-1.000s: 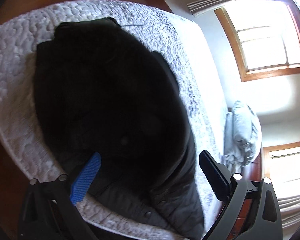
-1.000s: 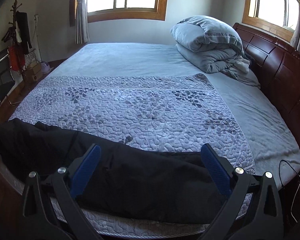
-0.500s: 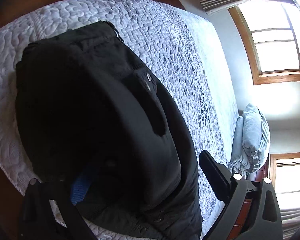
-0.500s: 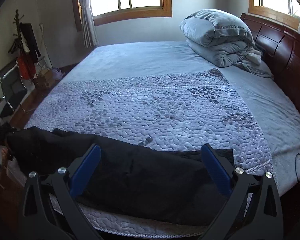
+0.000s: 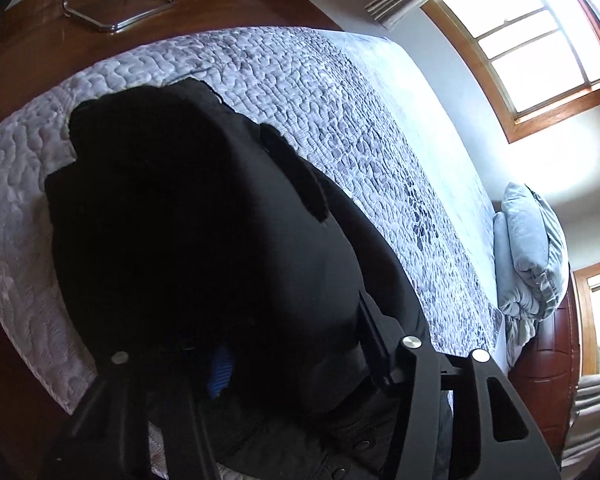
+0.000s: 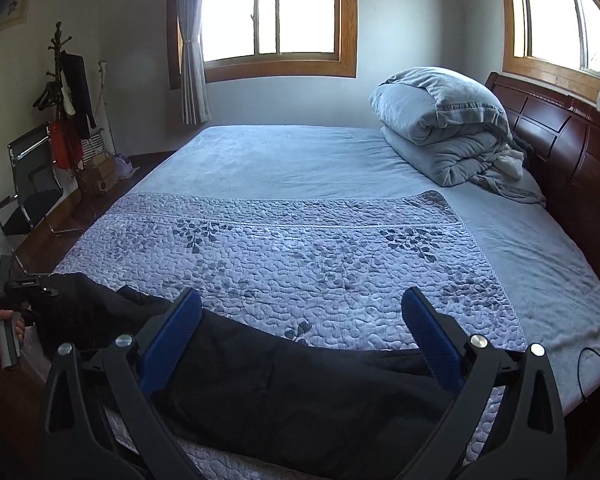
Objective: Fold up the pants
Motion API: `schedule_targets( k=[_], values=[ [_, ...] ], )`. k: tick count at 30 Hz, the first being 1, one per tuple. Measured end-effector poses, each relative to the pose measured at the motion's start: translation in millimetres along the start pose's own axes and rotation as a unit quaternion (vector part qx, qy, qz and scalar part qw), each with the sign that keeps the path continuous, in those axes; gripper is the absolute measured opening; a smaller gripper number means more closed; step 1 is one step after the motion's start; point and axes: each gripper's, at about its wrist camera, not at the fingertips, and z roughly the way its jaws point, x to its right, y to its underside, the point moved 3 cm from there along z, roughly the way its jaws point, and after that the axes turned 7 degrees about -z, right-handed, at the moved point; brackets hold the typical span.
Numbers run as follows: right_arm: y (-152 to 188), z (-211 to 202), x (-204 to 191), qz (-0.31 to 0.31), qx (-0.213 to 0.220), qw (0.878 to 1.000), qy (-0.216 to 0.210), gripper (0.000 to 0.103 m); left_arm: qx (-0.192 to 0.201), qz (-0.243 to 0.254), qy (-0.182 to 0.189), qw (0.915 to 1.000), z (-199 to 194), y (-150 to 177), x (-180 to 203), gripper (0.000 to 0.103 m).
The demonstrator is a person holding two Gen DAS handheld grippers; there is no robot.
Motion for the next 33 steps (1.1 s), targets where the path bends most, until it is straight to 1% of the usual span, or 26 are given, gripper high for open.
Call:
schedule_targets(
  k=[1,2,3,4,8,11,13,15,16,18,20,23,24,26,28,30,33],
  values=[
    [0.3,1.1,-0.1,0.0,-0.001,1.0,0.0,0.1,0.0,0.004,-0.001,1.0,-3.8,-5.4,-12.3,0.047],
    [0.6,1.3,-0.2,0.0,-0.001,1.0,0.001,0.1,0.0,0.009,0.002,1.0,-1.2,-8.6,-11.0,0.03],
    [0.8,1.1,-0.1,-0.001,0.0,1.0,0.002,0.1,-0.007,0.012,0.014,0.9998,-0.3,-7.6,-8.3,0.021],
    [1.0,0.8,-1.3,-0.001,0.0,1.0,0.002,0.1,-0.009,0.012,0.016,0.9997,0.9,-8.6,-9.4,0.021],
    [0.4,-1.3,-3.6,-0.006,0.003,1.0,0.003,0.1,-0.002,0.028,0.009,0.9996,1.9,-3.3,-3.0,0.013],
    [-0.5,-2.0,-3.4,-0.01,0.004,1.0,0.005,0.1,-0.001,0.026,0.015,0.9996,7.3,-8.0,-9.2,0.011],
    [-0.4,-2.5,-3.2,-0.009,0.005,1.0,0.005,0.1,0.003,0.028,0.026,0.9993,5.7,-8.2,-9.4,0.009],
    [0.1,-2.4,-2.8,-0.008,0.005,1.0,0.004,0.1,0.017,0.038,0.042,0.9982,2.5,-10.3,-7.7,0.007],
    [0.6,-2.5,-2.4,-0.007,0.005,1.0,0.003,0.1,0.032,0.055,0.053,0.9965,-3.0,-9.5,-3.1,0.007],
    [1.7,-1.3,-2.2,-0.007,0.003,1.0,0.002,0.1,0.061,0.098,0.068,0.991,-17.2,-3.5,9.1,0.006],
    [4.1,0.4,-2.7,-0.008,-0.001,1.0,0.003,0.1,0.086,0.144,0.087,0.9821,-36.1,7.8,18.7,0.006],
    [10.5,6.5,0.8,-0.006,-0.011,1.0,0.004,0.1,0.099,0.174,0.105,0.9741,-54.6,24.4,14.6,0.006],
    [14.2,11.0,2.9,-0.003,-0.019,1.0,0.003,0.1,0.1,0.183,0.106,0.9724,-58.9,29.9,10.0,0.006],
    [23.1,20.9,7.3,0.005,-0.036,0.999,0.003,0.1,0.095,0.187,0.097,0.9728,-62.2,39.4,-7.7,0.006],
    [38.8,33.9,12.3,0.013,-0.057,0.998,0.001,0.1,0.088,0.195,0.076,0.9738,-57.4,45.9,-24.8,0.006],
    [58.7,48.2,22.0,0.027,-0.091,0.995,0.002,0.1,0.074,0.2,0.057,0.9753,-47.8,51.0,-39.1,0.007],
    [95.7,61.2,49.0,0.072,-0.139,0.988,0.005,0.1,0.068,0.221,0.027,0.9726,-33.4,55.7,-50.5,0.007]
  ],
)
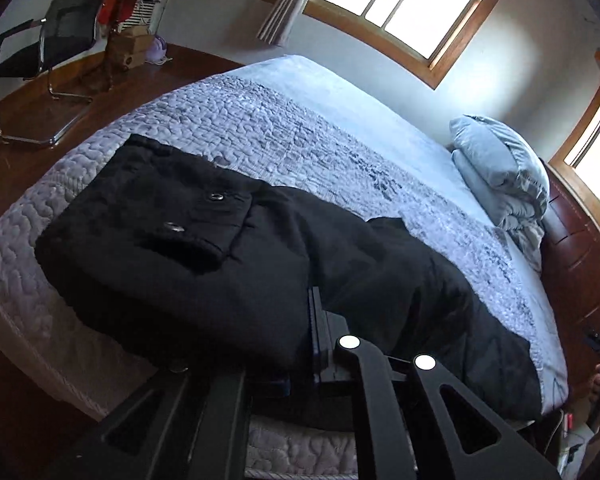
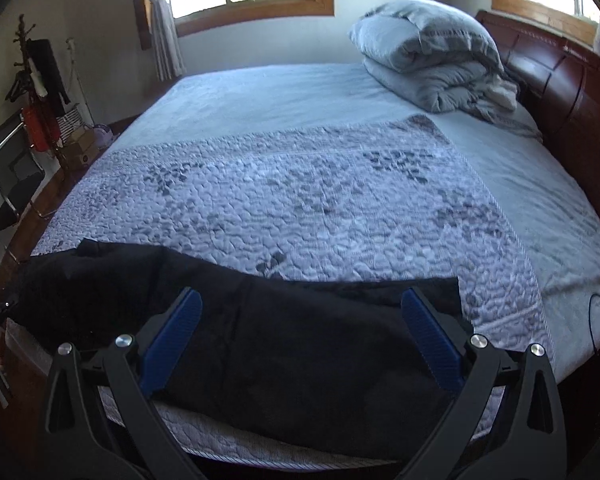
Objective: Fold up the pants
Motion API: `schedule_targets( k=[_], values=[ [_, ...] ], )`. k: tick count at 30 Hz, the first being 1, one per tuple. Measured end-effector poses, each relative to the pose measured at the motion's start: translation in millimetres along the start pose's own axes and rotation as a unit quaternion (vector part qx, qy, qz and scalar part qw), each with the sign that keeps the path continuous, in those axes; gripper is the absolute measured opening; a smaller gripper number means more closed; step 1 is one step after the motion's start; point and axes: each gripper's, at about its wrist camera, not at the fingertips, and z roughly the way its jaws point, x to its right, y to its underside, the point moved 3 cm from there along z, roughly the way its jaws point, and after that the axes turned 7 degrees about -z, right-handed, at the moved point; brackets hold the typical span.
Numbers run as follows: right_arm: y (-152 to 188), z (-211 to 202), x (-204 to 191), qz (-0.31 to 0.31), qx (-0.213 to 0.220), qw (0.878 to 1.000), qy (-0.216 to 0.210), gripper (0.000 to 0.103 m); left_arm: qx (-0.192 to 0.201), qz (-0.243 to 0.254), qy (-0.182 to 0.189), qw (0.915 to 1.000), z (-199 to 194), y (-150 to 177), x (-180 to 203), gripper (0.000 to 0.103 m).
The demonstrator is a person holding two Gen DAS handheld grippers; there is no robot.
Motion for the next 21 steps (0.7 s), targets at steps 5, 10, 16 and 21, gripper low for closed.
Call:
schedule_targets(
  k=[5,10,16,21],
  values=[
    [59.3,7.7,75.8,0.128,-0.057,0.99,-0.017,0.1,-0.004,0.004,-0.012,0.9999,11.6,-1.0,-0.5,0.007],
    [122.2,1.1,124.5,0.238,-0.105,0.963,-0.067,0.1,-0.004,-0.005,-0.014,0.9999,10.3,-7.2,0.8,0.007],
    [161.4,21.5,114.9,0.258,-0.157,0.949,-0.086,0.1,-0.01,-0.011,-0.023,0.9996,14.2,-8.8,2.0,0.009],
    [163.1,54.8,119.3,0.276,-0.176,0.943,-0.053,0.1,-0.02,-0.014,-0.028,0.9993,19.6,-12.1,5.1,0.016]
  ],
)
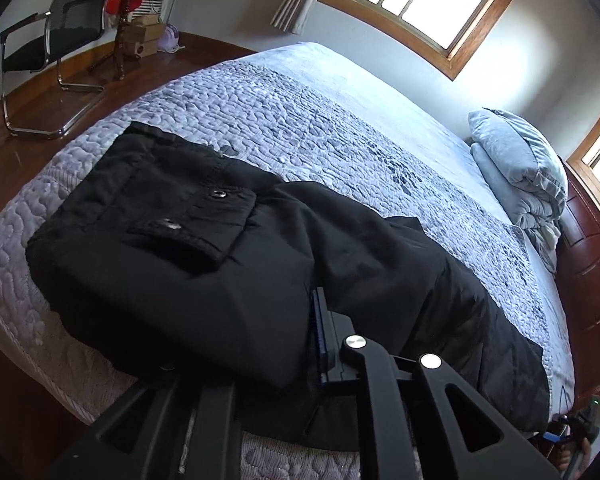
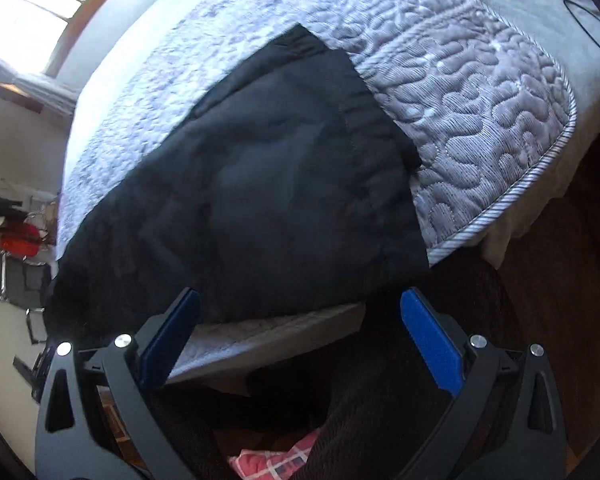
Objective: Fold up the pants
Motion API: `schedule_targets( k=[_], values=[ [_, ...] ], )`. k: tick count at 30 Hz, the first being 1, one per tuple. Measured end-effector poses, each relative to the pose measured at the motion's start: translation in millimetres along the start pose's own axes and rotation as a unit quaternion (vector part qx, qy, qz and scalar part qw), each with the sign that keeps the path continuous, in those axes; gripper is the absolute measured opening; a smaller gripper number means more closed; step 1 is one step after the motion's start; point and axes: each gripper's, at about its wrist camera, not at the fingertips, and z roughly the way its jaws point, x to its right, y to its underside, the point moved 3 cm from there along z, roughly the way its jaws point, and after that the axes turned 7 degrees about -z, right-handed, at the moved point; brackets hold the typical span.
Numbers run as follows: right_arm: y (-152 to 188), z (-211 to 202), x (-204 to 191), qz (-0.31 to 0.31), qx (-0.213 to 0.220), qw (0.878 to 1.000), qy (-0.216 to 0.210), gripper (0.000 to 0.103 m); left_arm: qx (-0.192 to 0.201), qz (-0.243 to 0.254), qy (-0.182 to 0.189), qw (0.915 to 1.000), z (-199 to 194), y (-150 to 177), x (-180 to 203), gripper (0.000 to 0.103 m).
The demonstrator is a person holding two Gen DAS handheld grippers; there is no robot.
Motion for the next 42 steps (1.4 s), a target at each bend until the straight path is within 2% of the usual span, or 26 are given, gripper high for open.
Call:
schedule_targets(
  k=[4,6,8,11,12,14,15,16,17,19,20,22,26,28,30,33,36,38,40,41,42],
  values=[
    [-17.2,1.1,16.9,-0.006,0.033,0.994,0.108,0.1,-0.01,-0.009,-0.001,0.9999,4.3,-2.1,1.2,0.025],
    [-20.9,-2.1,25.4,-0.015,0.036,0.991,0.124,0.1,-0.015,-0.008,-0.004,0.9998,6.1,-2.7,3.4,0.036],
    [-21.1,0.9,31.8,-0.015,0.017,0.995,0.094,0.1,-0.022,-0.013,-0.001,0.9997,8.9,-3.4,5.5,0.044],
    [-17.0,15.0,34.4,-0.008,-0.025,1.0,-0.003,0.1,-0.032,-0.023,0.001,0.9992,17.1,-4.4,9.7,0.056],
    [-15.9,19.1,33.4,-0.009,-0.034,0.999,-0.023,0.1,-0.032,-0.025,0.0,0.9992,18.8,-4.4,10.5,0.059],
    [-15.4,23.2,29.5,-0.018,-0.032,0.999,-0.023,0.1,-0.035,-0.035,-0.004,0.9988,24.0,-5.4,11.4,0.059],
    [-16.0,22.4,25.5,-0.028,-0.025,0.999,-0.025,0.091,-0.035,-0.041,-0.006,0.9985,25.4,-5.7,11.0,0.059],
    [-17.9,19.3,18.9,-0.047,-0.016,0.998,-0.031,0.065,-0.036,-0.046,-0.007,0.9983,26.3,-5.9,10.2,0.059],
    [-19.3,18.1,14.3,-0.057,-0.015,0.998,-0.025,0.061,-0.037,-0.051,-0.009,0.998,27.4,-6.2,8.8,0.059],
    [-25.0,11.8,7.4,-0.08,-0.007,0.997,-0.013,0.042,-0.036,-0.056,-0.011,0.9977,27.9,-6.5,7.1,0.057],
    [-28.8,8.0,5.3,-0.09,-0.005,0.996,-0.013,0.04,-0.036,-0.056,-0.013,0.9977,28.1,-6.7,6.8,0.056],
    [-40.2,-3.8,-1.0,-0.108,0.007,0.994,-0.011,0.029,-0.037,-0.06,-0.017,0.9974,28.8,-6.8,6.0,0.053],
    [-73.2,-27.2,-13.7,-0.165,0.052,0.985,0.0,0.019,-0.036,-0.059,-0.019,0.9974,27.7,-3.2,6.2,0.047],
    [-92.3,-40.6,-22.1,-0.185,0.076,0.98,0.009,0.018,-0.038,-0.058,-0.016,0.9975,27.3,1.6,6.7,0.043],
    [-111.0,-42.3,-24.7,-0.198,0.079,0.977,0.023,0.018,-0.042,-0.059,-0.009,0.9973,27.4,8.5,7.9,0.038],
    [-120.2,-16.3,-13.7,-0.187,0.025,0.981,0.047,0.018,-0.048,-0.057,-0.006,0.9972,29.4,19.5,7.8,0.037],
    [-110.3,15.2,-3.8,-0.19,-0.026,0.978,0.086,0.023,-0.051,-0.063,-0.002,0.9967,31.1,27.3,1.0,0.038],
    [-102.6,21.5,-1.0,-0.182,-0.024,0.978,0.095,0.035,-0.048,-0.07,0.008,0.9964,27.7,28.4,-2.8,0.038],
    [-96.9,13.9,-3.4,-0.173,-0.019,0.981,0.086,0.065,-0.034,-0.066,0.016,0.9971,17.4,27.8,-4.5,0.038],
    [-94.5,9.9,-3.9,-0.173,-0.01,0.981,0.09,0.071,-0.023,-0.066,0.021,0.9974,10.2,26.6,-5.5,0.041],
    [-91.3,5.5,-3.9,-0.177,0.0,0.979,0.101,0.075,-0.011,-0.07,0.026,0.9972,2.1,24.8,-7.3,0.052]
  ],
)
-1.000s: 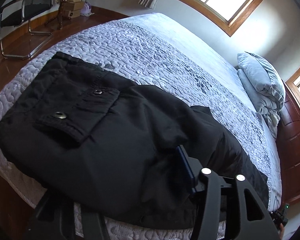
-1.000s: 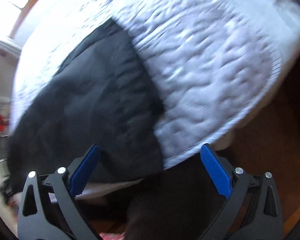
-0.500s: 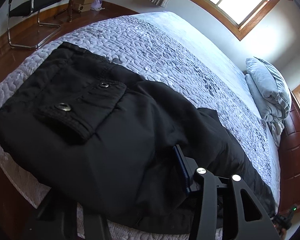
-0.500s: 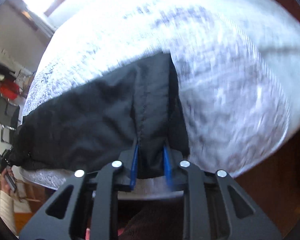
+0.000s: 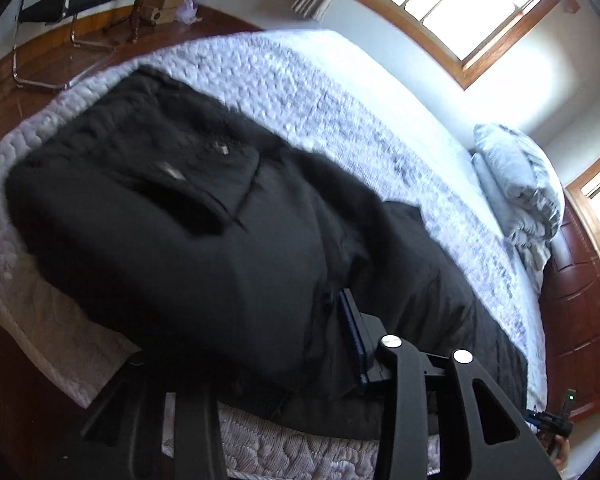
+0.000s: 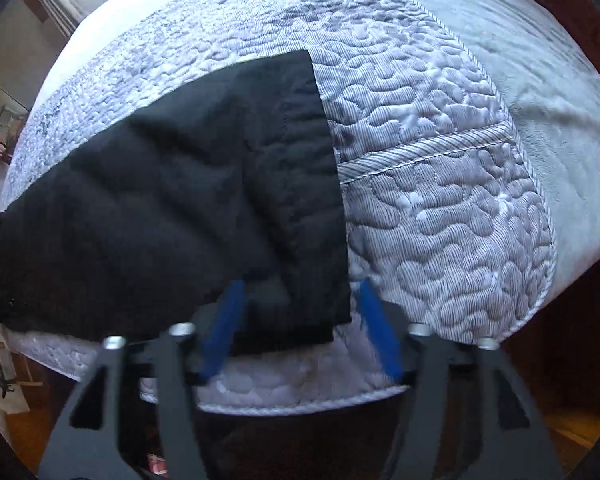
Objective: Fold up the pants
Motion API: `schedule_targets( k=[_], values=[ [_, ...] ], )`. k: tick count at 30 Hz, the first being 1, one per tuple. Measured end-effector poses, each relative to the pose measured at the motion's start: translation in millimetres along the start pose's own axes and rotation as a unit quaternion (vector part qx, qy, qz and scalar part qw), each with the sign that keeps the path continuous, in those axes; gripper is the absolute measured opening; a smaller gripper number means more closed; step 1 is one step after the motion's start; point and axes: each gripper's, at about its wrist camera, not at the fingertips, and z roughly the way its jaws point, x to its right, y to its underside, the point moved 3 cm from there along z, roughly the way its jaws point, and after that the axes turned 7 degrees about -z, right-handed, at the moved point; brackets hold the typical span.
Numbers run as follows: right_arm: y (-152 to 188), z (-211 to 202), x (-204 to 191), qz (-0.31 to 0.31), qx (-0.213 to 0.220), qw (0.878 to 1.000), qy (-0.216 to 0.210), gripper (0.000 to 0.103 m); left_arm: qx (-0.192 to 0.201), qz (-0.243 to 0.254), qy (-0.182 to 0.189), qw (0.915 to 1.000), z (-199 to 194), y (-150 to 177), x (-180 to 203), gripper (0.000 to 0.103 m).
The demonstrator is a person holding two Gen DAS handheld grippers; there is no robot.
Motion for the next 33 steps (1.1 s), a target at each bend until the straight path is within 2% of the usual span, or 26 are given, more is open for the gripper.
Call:
schedule_targets(
  k=[2,3,5,9,13,15,16,18,19,20,24,26,28,30,33],
  values=[
    [4.9,-15.0,-5.1,-0.009,0.014,0.999,0.039,0.08,0.026,-0.025,0.008,0.9993,-21.0,-5.2,-6.5,0.071],
    [6.5,-22.9,-7.2,-0.008,0.024,0.999,0.047,0.082,0.034,-0.033,0.011,0.9988,-27.3,-7.1,-9.0,0.076],
    [8.2,-39.1,-18.8,-0.002,0.047,0.999,0.027,0.083,0.044,-0.054,0.011,0.9975,-37.7,-13.3,-18.5,0.085],
    [7.5,-57.9,-54.8,-0.018,0.064,0.997,-0.044,0.085,0.022,-0.099,0.007,0.9949,-26.3,-27.2,-41.3,0.086],
    [2.4,-47.5,-107.3,-0.04,0.049,0.989,-0.135,0.085,0.017,-0.144,0.034,0.9889,-13.5,-40.9,-59.4,0.085],
    [4.2,-35.4,-131.1,-0.049,0.031,0.986,-0.159,0.085,0.021,-0.171,0.039,0.9843,-7.6,-51.4,-68.8,0.067],
    [5.0,-28.2,-143.2,-0.054,0.02,0.985,-0.164,0.085,0.014,-0.191,0.027,0.9811,-2.4,-56.8,-79.0,0.048],
    [5.7,-16.3,-163.0,-0.061,0.005,0.982,-0.176,0.085,0.009,-0.227,0.049,0.9726,4.7,-67.9,-92.0,0.034],
    [5.2,-9.3,-172.0,-0.064,-0.003,0.981,-0.181,0.085,0.004,-0.234,0.055,0.9706,7.8,-72.9,-94.7,0.022],
    [4.2,-3.2,-180.0,-0.065,-0.01,0.981,-0.183,0.085,-0.002,-0.239,0.059,0.9691,11.6,-78.8,-95.5,0.017],
    [5.4,4.1,-204.5,-0.07,-0.023,0.979,-0.191,0.085,0.005,-0.192,0.055,0.9798,12.3,-100.6,-72.0,0.009],
    [4.9,3.9,-211.8,-0.075,-0.026,0.978,-0.192,0.085,0.033,-0.147,0.085,0.9849,-3.7,-116.4,-47.7,0.009],
    [6.4,1.3,-213.6,-0.081,-0.024,0.978,-0.189,0.085,0.047,-0.106,0.104,0.9878,-23.6,-119.1,-28.7,0.009],
    [9.1,0.5,-212.1,-0.087,-0.021,0.979,-0.186,0.085,0.05,-0.08,0.102,0.9903,-44.6,-109.9,-24.3,0.009],
    [10.8,0.9,-208.8,-0.09,-0.023,0.98,-0.178,0.085,0.031,-0.075,0.068,0.9944,-53.7,-80.4,-54.5,0.009]
  ],
)
